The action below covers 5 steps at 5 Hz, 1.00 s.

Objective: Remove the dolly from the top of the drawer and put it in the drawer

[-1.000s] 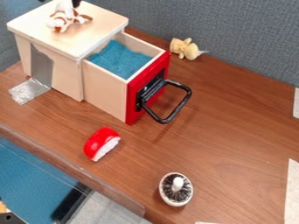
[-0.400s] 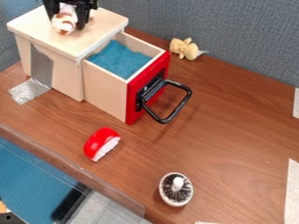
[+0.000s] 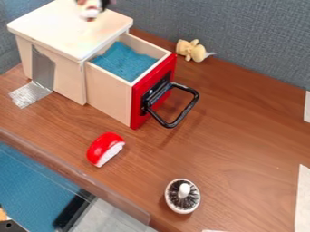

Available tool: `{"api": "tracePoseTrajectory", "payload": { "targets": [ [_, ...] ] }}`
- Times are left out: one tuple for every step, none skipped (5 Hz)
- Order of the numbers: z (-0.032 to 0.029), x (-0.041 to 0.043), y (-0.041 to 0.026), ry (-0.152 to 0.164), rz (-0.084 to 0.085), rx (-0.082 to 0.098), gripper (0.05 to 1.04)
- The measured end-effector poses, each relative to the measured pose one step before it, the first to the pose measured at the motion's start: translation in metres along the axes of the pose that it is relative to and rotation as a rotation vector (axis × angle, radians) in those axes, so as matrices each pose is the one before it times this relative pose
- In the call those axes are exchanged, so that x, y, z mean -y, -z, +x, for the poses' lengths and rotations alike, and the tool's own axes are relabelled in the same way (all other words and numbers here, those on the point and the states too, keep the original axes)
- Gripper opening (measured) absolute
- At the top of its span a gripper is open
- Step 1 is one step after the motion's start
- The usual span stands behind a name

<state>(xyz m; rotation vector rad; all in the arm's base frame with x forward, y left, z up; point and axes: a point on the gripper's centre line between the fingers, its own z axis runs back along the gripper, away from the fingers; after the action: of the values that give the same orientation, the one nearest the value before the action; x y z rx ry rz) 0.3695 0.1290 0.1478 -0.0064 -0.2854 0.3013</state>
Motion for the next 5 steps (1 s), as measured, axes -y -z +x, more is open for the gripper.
{"api": "tracePoseTrajectory", "payload": {
  "targets": [
    [-0.00666, 0.04040, 0.00504, 0.0665, -0.0321, -0.0222, 0.497],
    [-0.01122, 0.03115, 0.01303, 0.0698, -0.0262, -0.0279, 0.495],
    [-0.00770, 0.00041, 0.00982, 0.0142, 0.0063, -0.0145, 0.495],
    [-0.00701, -0.00654, 0.01480, 0.0051, 0.0317, -0.0384, 0.495],
    [-0.00414, -0.00697, 0.00466, -0.0032, 0.0203, -0.0099, 0.499]
  ]
}}
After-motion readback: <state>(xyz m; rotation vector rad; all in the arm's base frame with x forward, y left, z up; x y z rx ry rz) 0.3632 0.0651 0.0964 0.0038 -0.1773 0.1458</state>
